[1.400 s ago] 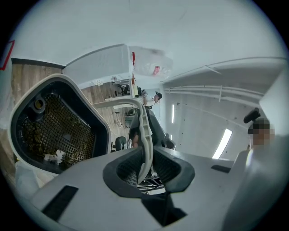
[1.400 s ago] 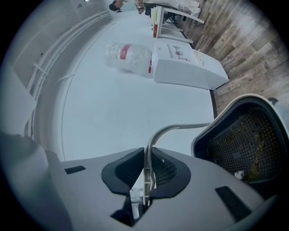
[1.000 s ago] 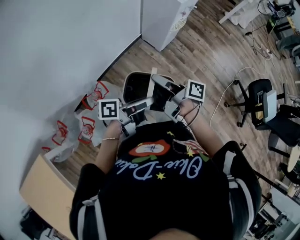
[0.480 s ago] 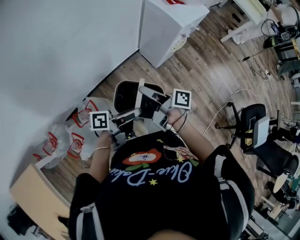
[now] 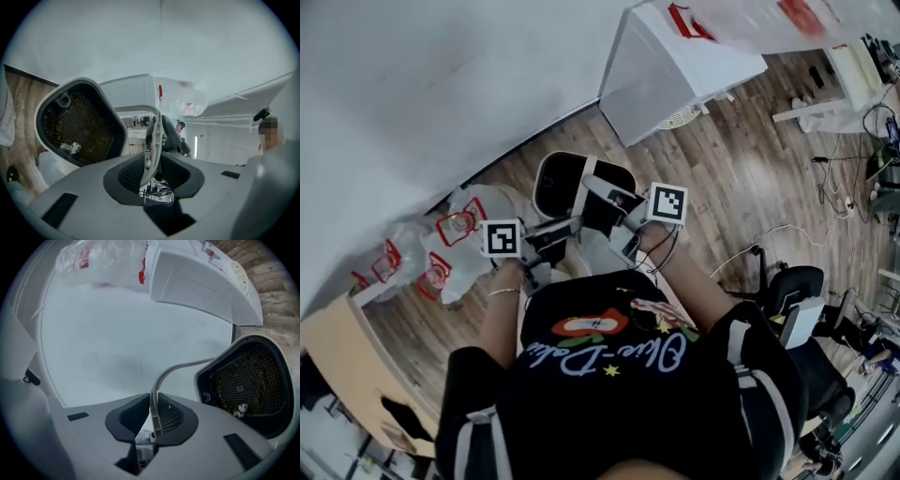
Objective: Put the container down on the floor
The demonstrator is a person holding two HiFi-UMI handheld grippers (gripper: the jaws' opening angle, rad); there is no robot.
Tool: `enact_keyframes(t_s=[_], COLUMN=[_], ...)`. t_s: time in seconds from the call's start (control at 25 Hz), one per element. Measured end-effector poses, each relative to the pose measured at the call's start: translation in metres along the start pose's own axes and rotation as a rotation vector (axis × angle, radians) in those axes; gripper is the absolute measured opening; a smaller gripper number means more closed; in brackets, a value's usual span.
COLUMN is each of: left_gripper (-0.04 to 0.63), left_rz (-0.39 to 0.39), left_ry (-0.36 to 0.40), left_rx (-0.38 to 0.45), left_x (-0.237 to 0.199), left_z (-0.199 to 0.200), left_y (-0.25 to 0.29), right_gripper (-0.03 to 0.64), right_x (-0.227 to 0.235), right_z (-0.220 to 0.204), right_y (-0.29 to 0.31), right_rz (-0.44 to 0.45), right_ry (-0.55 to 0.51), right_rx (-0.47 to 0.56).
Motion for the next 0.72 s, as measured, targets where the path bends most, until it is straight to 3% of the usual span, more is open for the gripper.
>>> enact_keyframes(t_s=[0.16, 0.4, 0.72], left_gripper=[0.104, 0.103, 0.098], left_rz=[0.045, 0.068, 0.092], left_ry=[0.043, -0.020, 0.014], left_rx=[0.036, 0.074, 0.020], left_x=[-0.015, -0.045, -0.097], left_z=[0.020, 0.039, 0.070], left_y=[0.017, 0.039, 0.066], right_gripper=[0.041, 0.043, 0.043], right_x=[0.020, 0.051, 0.110], right_z=[0.024, 0.048, 0.080], right_y=[0.007, 0.022, 0.035], right_rz=[-0.029, -0.074, -0.139], right_ry=[0.010, 0.013, 0.031], right_rx=[-0.053, -0.097, -0.080])
Point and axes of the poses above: the fingertips, and each gripper's own axes: y forward along the fingers, x to its right, z out of its top, the point moved 2 cm from there along -y, backward along the fingers, and after that the axes turned 5 degrees about z, right-handed, at the moved point
